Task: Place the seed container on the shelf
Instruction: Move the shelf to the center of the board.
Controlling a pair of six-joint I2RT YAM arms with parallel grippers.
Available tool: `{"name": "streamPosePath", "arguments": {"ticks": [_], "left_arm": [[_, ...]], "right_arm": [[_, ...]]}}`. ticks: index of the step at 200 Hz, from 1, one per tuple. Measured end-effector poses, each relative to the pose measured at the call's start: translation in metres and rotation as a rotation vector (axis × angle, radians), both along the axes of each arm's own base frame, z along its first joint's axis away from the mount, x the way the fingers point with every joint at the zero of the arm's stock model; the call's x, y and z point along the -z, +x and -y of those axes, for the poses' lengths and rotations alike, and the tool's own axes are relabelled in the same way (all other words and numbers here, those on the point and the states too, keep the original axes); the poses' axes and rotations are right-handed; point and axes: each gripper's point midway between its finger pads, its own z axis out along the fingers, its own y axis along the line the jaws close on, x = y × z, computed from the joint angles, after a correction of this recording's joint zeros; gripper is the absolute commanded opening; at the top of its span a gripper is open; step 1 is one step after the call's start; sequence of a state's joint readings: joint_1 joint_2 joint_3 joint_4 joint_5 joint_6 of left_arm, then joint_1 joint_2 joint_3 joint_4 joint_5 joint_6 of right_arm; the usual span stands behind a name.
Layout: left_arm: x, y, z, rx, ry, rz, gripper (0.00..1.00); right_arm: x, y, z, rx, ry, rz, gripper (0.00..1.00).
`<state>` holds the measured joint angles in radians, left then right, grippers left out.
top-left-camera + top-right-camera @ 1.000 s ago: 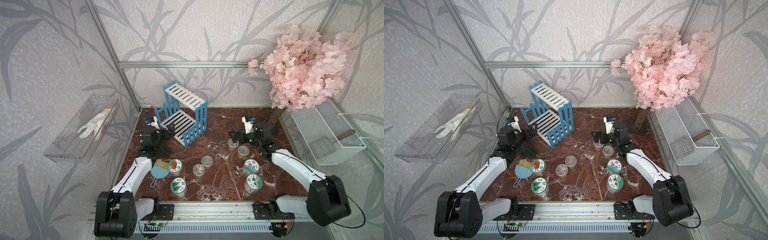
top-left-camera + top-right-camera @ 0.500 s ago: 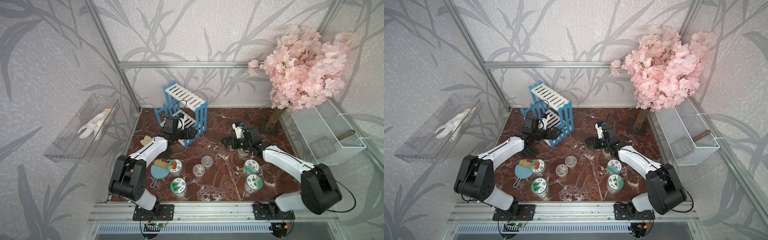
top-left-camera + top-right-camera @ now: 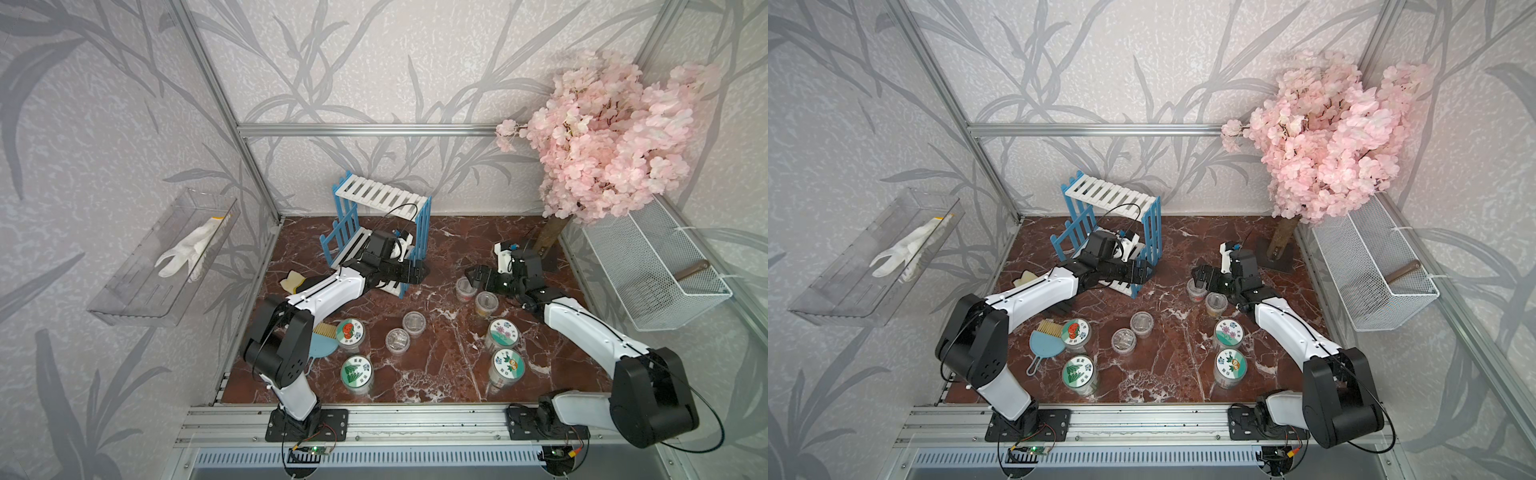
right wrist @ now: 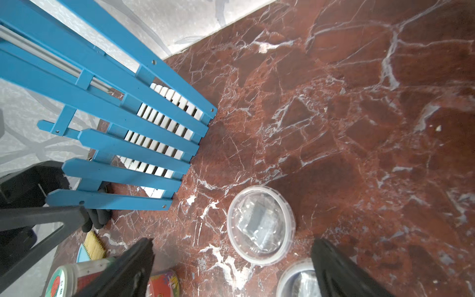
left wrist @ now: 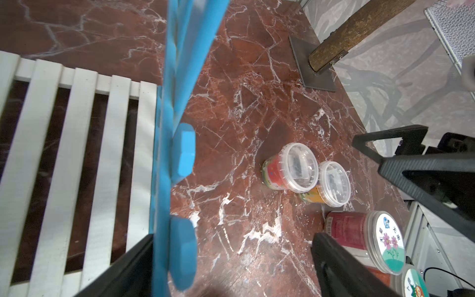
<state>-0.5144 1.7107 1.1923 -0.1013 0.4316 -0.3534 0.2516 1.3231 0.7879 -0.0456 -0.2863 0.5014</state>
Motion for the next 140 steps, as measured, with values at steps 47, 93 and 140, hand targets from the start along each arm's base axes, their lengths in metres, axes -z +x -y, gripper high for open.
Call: {"name": "streamPosePath", "arguments": {"ticks": [47,93,140], "left_arm": [[-0.005,-0.002,0.037,-0.005,-0.051,-0.034,0.99],[-0.029,-0.012,0.034,-0.037,-0.019,0.022,1.0],[-0.082,-0.026,-0.088,-0.323,-0.006,0.208,1.0]], "right_arm": [[-0.004,-0.012,-0.007,-0.034,0.032,-0.028,0.97],[-0.039,-0.034,-0.035,-0.119,0.062,0.065,0.96],[-0.034,-0.048,-0.083,-0.202,0.051,0.069,0.96]]}}
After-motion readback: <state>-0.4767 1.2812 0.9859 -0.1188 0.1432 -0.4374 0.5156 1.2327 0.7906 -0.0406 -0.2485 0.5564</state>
